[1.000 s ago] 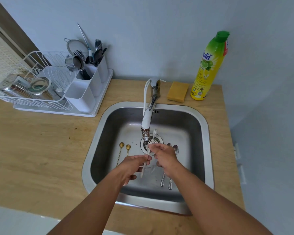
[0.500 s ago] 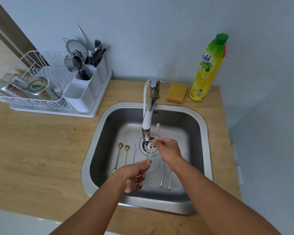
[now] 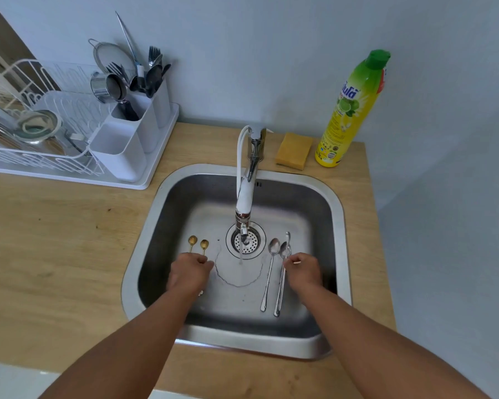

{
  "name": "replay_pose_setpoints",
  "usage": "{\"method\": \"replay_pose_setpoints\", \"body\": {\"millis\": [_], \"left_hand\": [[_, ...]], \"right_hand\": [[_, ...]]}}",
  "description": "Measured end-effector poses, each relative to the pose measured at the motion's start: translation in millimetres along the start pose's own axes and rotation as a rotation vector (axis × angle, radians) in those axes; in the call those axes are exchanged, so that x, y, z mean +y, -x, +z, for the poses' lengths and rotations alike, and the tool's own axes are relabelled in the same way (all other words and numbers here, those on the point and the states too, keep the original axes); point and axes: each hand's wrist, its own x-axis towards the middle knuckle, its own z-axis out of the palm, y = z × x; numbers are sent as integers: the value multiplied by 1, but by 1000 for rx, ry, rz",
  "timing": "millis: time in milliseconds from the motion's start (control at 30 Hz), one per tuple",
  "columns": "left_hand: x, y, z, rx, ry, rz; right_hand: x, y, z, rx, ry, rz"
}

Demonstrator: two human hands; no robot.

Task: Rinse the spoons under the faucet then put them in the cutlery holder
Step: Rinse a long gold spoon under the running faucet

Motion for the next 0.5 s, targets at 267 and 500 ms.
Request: {"method": "replay_pose_setpoints", "body": {"millis": [267, 500], "left_hand": [[-5, -10, 6, 94, -192, 37], [-9, -18, 8, 107, -187, -21]], "right_hand": [[14, -1, 8, 103, 103, 103], [19, 0, 12, 106, 154, 133]]}}
